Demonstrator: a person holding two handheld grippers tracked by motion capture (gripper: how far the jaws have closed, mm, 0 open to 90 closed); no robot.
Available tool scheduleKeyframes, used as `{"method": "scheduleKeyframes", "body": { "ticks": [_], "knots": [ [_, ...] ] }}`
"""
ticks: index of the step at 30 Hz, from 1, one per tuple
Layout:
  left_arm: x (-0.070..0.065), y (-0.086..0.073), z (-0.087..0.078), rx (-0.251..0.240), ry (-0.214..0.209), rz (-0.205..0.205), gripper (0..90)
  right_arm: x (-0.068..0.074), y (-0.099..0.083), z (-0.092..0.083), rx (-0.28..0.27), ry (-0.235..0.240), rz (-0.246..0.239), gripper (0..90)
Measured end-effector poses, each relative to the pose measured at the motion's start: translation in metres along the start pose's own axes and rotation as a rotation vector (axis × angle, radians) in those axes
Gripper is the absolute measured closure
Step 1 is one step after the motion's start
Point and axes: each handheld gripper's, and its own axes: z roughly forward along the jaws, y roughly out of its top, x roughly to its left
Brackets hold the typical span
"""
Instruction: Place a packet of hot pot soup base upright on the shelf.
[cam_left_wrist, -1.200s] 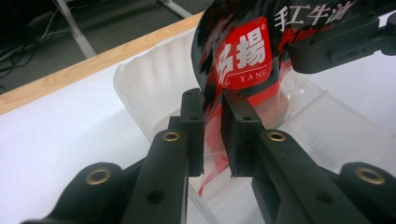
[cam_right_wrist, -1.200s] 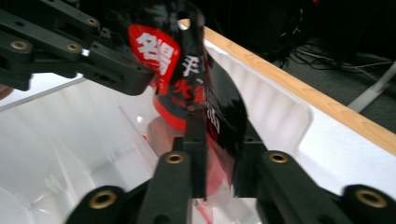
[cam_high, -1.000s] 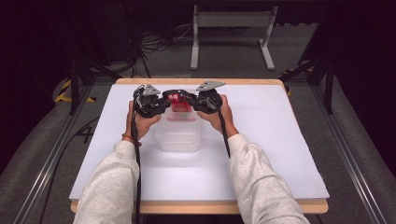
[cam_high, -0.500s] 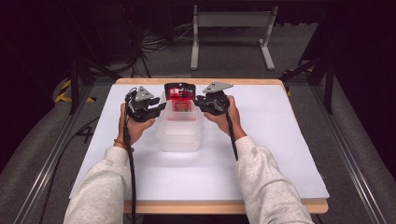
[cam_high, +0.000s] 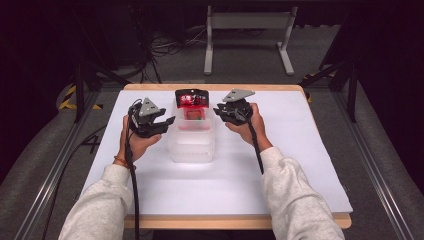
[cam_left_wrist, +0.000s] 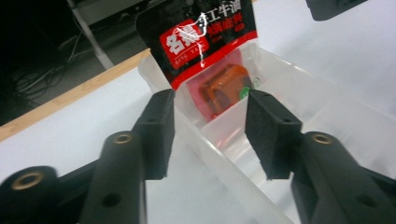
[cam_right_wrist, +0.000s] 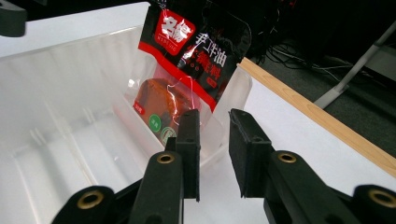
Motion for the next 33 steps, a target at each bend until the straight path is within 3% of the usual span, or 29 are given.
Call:
{"method": "scheduleKeyframes", "body": {
  "ticks": [7, 9, 11, 12, 15, 24, 33],
  "knots": [
    [-0.006, -0.005, -0.020, -0.006, 0.021, 0.035, 38.1, -0.004, -0.001, -0.013, 0.008, -0.012, -0.030, 72.1],
    [-0.006, -0.007, -0.026, -0.017, -0.001, 0.015, 33.6, -0.005, -0.003, -0.016, 0.010, -0.013, -0.029, 71.9],
    [-0.007, -0.007, -0.028, -0.018, 0.009, 0.013, 28.9, -0.006, -0.004, -0.018, 0.013, -0.016, -0.032, 71.6],
    [-0.010, -0.009, -0.034, -0.026, 0.014, 0.037, 26.2, -0.008, -0.006, -0.022, 0.021, -0.018, -0.035, 70.0],
    [-0.015, -0.014, -0.039, -0.024, -0.003, 0.039, 22.1, -0.009, -0.009, -0.025, 0.029, -0.019, -0.044, 69.5],
    [-0.021, -0.030, -0.048, -0.011, -0.015, 0.039, 13.3, -0.018, -0.018, -0.038, 0.053, -0.029, -0.050, 67.0],
    [-0.032, -0.050, -0.058, 0.007, -0.016, 0.072, 10.9, -0.025, -0.029, -0.057, 0.074, -0.047, -0.073, 58.6]
  ]
}}
